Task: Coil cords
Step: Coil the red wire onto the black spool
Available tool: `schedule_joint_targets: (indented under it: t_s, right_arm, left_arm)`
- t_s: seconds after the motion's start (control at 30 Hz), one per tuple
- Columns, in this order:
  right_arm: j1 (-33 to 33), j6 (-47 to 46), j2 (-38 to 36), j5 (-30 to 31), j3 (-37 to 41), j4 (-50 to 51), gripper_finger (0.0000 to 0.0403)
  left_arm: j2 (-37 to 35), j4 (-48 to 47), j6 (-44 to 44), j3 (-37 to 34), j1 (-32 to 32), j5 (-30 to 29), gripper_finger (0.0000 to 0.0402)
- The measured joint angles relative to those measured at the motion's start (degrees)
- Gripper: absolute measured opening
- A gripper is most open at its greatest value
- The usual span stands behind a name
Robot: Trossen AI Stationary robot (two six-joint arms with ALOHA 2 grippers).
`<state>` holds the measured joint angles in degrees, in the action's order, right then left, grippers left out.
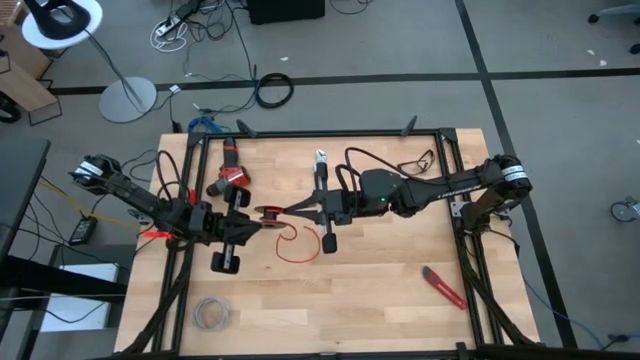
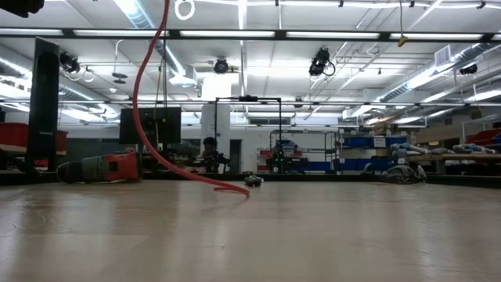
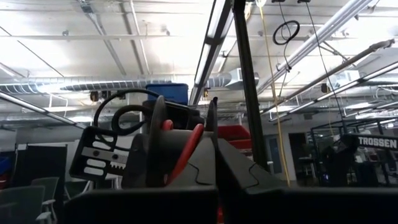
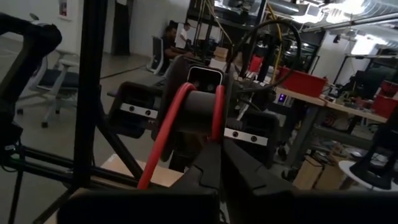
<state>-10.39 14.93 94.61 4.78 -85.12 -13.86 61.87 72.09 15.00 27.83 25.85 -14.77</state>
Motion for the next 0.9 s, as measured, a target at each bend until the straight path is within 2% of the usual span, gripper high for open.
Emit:
schedule_joint_targets:
  t_s: [0.2,0.37,0.63,0.83,0.9]
  right_arm:
    - [0.0,0.22,-0.09,1.63,0.02,1.86,0.0001]
    - [0.02,-0.24,-0.09,2.12,0.02,5.16,0.0001]
    - [0.0,-0.28,-0.42,6.09,0.02,9.72,0.0]
    - [0.49,-0.57,-0.7,9.55,0.02,15.87,0.0]
    - [1.03,-1.21,-0.7,10.09,0.02,17.89,0.0]
  left_arm:
    - [-0.04,-1.32,-0.02,0.02,0.15,-2.13,0.0021]
    - [-0.02,-1.72,1.06,0.02,0.15,-4.07,0.0066]
    - [-0.2,-1.94,3.09,0.02,1.17,-7.49,0.0144]
    - [-0.93,-2.51,9.18,0.42,4.8,-16.22,0.0163]
    - [-1.57,-6.35,10.13,1.57,6.29,-20.74,0.0162]
